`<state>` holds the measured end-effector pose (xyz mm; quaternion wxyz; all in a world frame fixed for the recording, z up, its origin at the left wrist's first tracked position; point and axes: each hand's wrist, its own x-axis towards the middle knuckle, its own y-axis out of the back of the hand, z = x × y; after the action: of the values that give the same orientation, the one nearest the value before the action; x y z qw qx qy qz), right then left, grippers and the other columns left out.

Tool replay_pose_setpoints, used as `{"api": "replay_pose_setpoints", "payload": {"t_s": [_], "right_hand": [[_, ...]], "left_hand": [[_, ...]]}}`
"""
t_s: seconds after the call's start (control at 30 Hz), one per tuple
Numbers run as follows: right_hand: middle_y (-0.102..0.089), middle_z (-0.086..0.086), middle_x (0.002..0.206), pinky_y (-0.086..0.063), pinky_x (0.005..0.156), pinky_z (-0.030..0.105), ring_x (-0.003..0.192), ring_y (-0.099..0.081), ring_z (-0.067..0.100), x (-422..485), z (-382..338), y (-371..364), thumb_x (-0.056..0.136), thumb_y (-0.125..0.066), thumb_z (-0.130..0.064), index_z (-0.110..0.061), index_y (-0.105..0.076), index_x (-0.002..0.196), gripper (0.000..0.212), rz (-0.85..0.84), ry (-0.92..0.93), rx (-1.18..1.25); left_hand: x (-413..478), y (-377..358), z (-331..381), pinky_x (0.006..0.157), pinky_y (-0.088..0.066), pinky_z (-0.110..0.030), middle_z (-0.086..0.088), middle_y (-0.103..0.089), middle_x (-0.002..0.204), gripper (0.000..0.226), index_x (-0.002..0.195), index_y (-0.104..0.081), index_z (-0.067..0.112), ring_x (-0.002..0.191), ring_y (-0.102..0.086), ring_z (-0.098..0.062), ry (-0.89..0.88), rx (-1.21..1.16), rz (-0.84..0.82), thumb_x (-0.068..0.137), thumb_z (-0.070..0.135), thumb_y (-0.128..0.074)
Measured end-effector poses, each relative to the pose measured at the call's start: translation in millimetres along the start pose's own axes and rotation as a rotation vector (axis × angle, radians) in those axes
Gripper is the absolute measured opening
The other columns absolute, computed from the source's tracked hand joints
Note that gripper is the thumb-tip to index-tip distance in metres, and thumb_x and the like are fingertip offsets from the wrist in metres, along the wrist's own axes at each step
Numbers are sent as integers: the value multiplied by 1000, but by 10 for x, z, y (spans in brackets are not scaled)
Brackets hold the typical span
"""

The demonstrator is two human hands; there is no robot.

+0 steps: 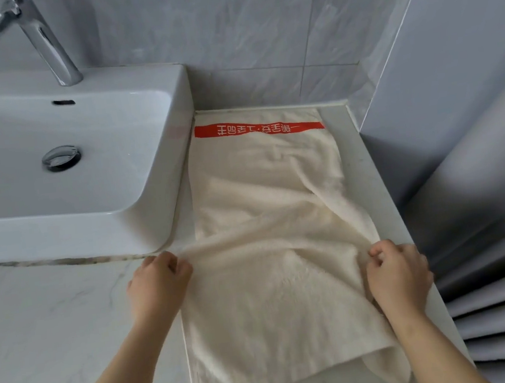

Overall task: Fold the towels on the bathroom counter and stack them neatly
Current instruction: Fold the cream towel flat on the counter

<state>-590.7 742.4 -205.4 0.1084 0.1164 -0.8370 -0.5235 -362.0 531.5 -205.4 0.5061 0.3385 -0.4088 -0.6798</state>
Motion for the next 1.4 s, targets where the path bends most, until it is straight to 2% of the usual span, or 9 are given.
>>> {"api": "replay_pose_setpoints", "payload": {"t_s": [0.2, 0.37, 0.57, 0.67, 0.8, 0.9, 1.03, 1.17, 1.4], "right_hand": [[-61, 9, 119, -41, 88, 46, 112, -50, 32, -172, -261, -118, 69, -73, -5, -15, -71, 95, 27, -60, 391, -12], [-62, -3, 120, -39, 95, 36, 114, -50, 24, -143, -221, -79, 92, -53, -33, -22, -55, 129, 39, -203, 356, -19], [-51, -4, 61, -34, 55, 28, 70, -55, 27, -26, -277, 46, 92, -54, -24, -17, -58, 68, 25, -94, 325, 151], [-64, 3, 114, -43, 87, 38, 111, -54, 30, -27, -367, -69, 87, -54, -35, -19, -67, 109, 30, -176, 493, 47], [-17, -15, 154, -12, 113, 31, 143, -11, 10, -33, -286, -149, 95, -37, -51, -40, -31, 142, 49, -420, 477, -125], [-18, -13, 155, -12, 114, 33, 143, -10, 10, -34, -244, -127, 95, -38, -50, -38, -31, 142, 49, -373, 436, -135], [-60, 1, 122, -40, 95, 42, 118, -51, 25, -106, -302, -111, 86, -57, -35, -22, -64, 113, 31, -148, 488, 57], [-52, -15, 68, -41, 60, 27, 67, -52, 13, -317, -313, -145, 68, -54, -44, -28, -59, 69, 17, -175, 788, 237], [-51, -18, 91, -25, 78, 26, 89, -38, 6, -354, -231, -283, 58, -41, -65, -36, -55, 91, 46, -394, 776, 60]], "left_hand": [[-287, -221, 400, 93, -45, -46, -12, -58, 123, 48, 126, -52, 20, 112, -56, -37, -545, 107, 28, 82, 40, -49], [-345, -350, 389, 114, 11, -42, 8, 1, 158, 111, 144, -17, 48, 146, 8, -20, -528, 328, -327, 50, 84, 30], [-104, -71, 395, 87, -38, -37, 5, -65, 100, 67, 71, -67, 25, 103, -56, -25, -461, 153, 11, 76, 65, -14], [-103, -168, 545, 100, -35, -48, -5, -53, 131, 61, 117, -61, 26, 126, -44, -33, -530, 123, -56, 84, 59, -23], [-135, -398, 495, 114, 5, -54, 5, 12, 158, 84, 146, 6, 44, 144, 17, -25, -468, 382, -387, 69, 79, 8], [-106, -373, 418, 113, 9, -53, 9, 16, 157, 111, 143, 12, 48, 143, 20, -22, -498, 406, -404, 41, 85, 32], [-80, -260, 405, 116, -8, -51, 0, -11, 158, 72, 147, -17, 38, 146, -2, -27, -524, 320, -309, 80, 65, -10], [-313, -271, 314, 70, -50, -32, 3, -61, 94, 29, 94, -65, 25, 93, -57, -20, -755, 35, 34, 77, 37, -44], [-443, -369, 230, 77, -42, -30, 9, -59, 97, 29, 101, -53, 34, 96, -43, -11, -772, 14, -71, 76, 47, -48]]}}
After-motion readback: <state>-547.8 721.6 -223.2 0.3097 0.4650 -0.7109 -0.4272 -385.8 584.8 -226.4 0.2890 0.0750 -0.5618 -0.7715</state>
